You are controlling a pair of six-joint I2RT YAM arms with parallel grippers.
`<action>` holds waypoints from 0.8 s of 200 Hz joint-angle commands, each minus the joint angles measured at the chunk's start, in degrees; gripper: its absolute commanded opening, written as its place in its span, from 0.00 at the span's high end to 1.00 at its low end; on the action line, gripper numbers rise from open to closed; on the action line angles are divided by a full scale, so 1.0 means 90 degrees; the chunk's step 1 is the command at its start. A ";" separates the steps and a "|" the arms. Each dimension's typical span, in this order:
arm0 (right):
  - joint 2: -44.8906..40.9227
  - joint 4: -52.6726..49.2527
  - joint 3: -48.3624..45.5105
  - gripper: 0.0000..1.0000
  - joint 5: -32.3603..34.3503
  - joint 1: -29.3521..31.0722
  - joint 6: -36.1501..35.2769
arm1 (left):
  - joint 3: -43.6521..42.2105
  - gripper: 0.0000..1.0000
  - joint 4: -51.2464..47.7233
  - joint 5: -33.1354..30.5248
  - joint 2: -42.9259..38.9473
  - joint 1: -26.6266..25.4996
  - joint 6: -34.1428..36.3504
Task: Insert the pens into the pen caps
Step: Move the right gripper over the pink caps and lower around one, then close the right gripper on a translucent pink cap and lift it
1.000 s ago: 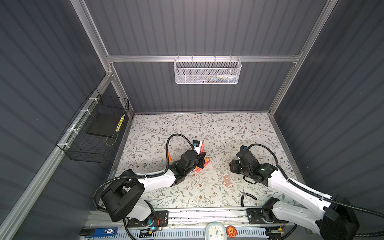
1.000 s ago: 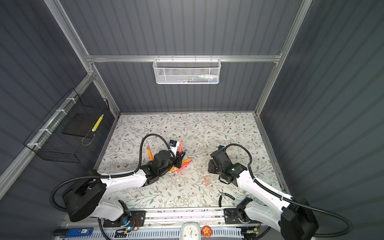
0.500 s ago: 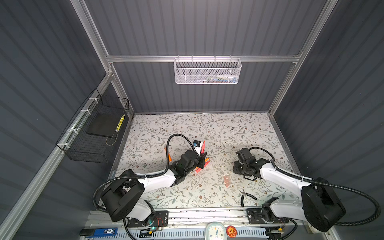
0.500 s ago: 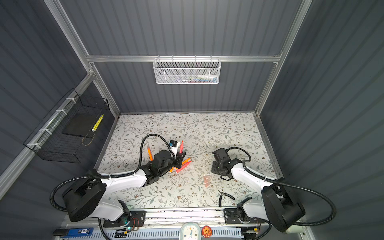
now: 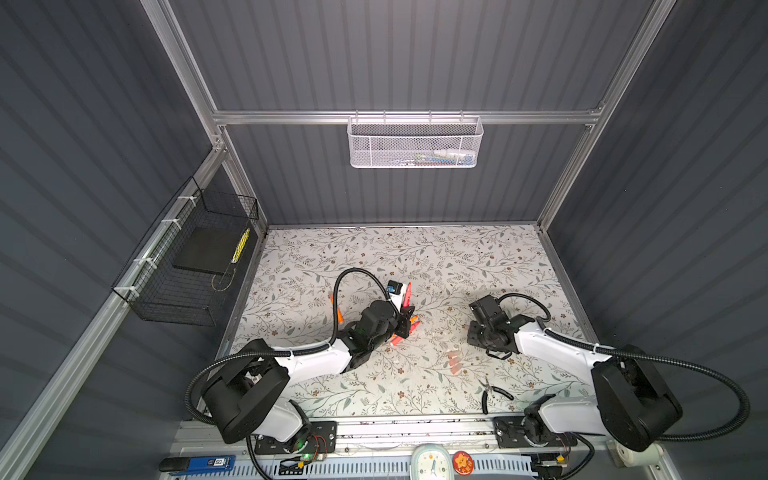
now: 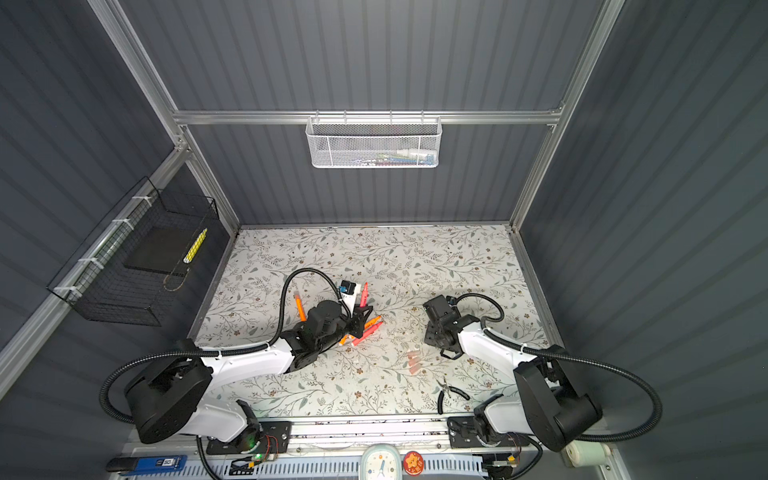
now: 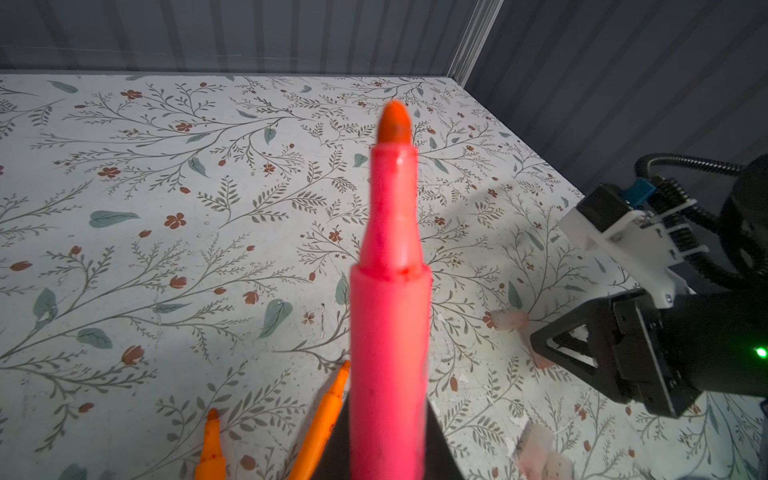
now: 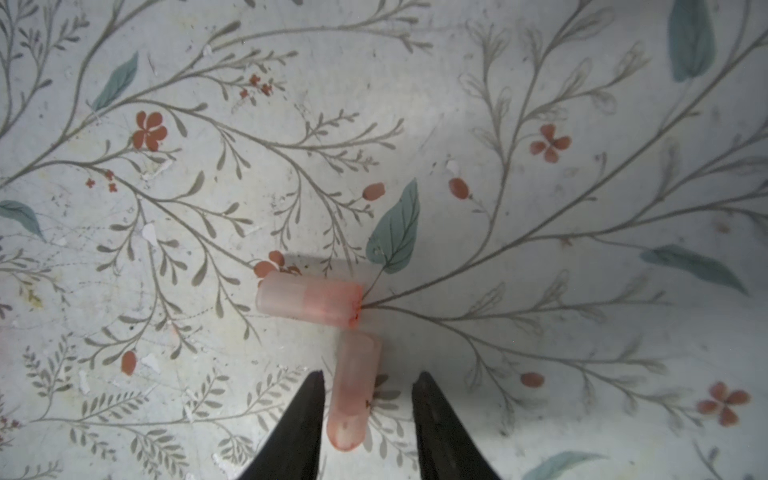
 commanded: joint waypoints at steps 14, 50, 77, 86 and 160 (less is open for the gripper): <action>0.0384 0.0004 0.0306 0.62 0.0167 -0.0048 -0.0035 | 0.0093 1.00 0.0158 0.0106 -0.0010 -0.0043 0.0043; 0.0642 -0.0036 0.0399 0.65 0.0047 -0.0068 -0.0075 | 0.0098 1.00 0.0158 0.0156 -0.0048 -0.0042 0.0035; 0.0649 0.0029 0.0321 0.67 -0.0056 -0.0075 -0.0024 | 0.0088 1.00 0.0151 0.0144 -0.0054 -0.0037 0.0035; 0.0671 0.0028 0.0312 0.68 -0.0095 -0.0074 -0.0017 | 0.0102 1.00 0.0153 0.0146 -0.0056 -0.0037 0.0040; 0.0377 0.0057 0.0138 0.84 -0.0128 -0.0068 0.0101 | 0.0102 1.00 0.0150 0.0144 -0.0060 -0.0042 0.0052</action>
